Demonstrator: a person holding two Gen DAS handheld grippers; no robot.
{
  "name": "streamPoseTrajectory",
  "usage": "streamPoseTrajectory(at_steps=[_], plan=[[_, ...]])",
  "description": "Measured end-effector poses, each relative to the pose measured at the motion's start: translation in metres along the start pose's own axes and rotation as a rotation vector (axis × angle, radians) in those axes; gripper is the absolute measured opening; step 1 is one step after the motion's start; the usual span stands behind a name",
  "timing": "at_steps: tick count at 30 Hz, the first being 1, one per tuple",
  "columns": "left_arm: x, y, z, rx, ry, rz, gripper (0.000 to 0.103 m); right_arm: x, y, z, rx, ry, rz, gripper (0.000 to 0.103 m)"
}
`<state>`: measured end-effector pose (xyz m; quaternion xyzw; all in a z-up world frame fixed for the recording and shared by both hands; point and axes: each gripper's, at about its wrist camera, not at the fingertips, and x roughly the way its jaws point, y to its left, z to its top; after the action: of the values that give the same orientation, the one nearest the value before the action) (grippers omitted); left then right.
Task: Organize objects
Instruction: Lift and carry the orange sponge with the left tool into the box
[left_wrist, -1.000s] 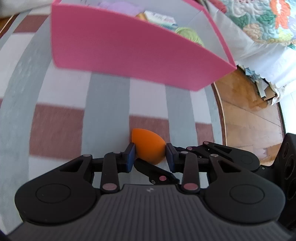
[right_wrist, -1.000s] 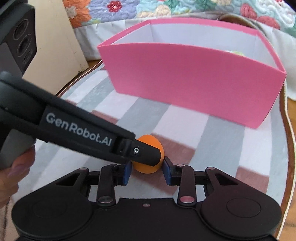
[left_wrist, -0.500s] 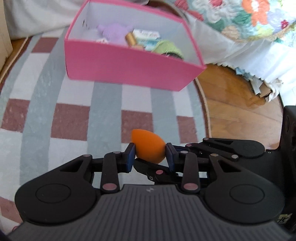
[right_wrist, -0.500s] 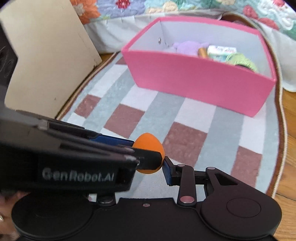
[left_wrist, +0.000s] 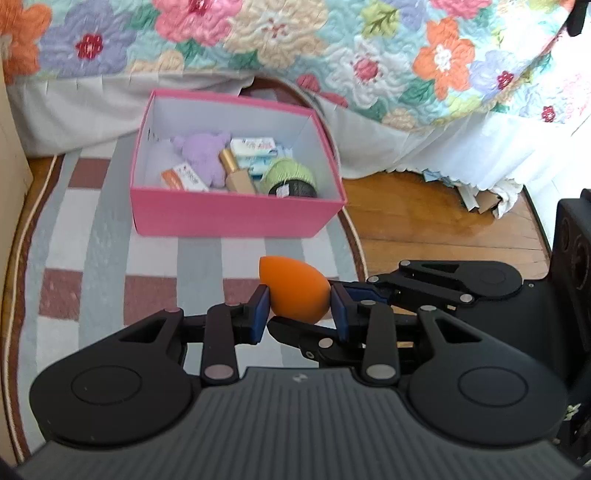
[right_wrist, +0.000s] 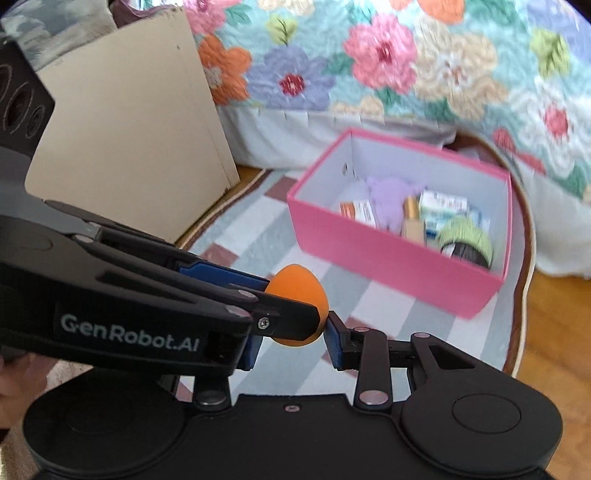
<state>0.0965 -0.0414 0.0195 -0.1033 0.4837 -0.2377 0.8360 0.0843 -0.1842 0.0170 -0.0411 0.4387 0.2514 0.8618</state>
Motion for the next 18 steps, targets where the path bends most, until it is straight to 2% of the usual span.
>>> streamPoseTrajectory(at_steps=[11, 18], plan=[[-0.02, -0.008, 0.05, 0.054, -0.086, 0.015, 0.035, -0.019, -0.003, 0.052, -0.087, -0.083, -0.033, 0.041], [0.015, 0.006, 0.093, 0.022, -0.11, 0.048, 0.035, 0.015, -0.037, 0.081, -0.024, -0.142, 0.017, 0.041]])
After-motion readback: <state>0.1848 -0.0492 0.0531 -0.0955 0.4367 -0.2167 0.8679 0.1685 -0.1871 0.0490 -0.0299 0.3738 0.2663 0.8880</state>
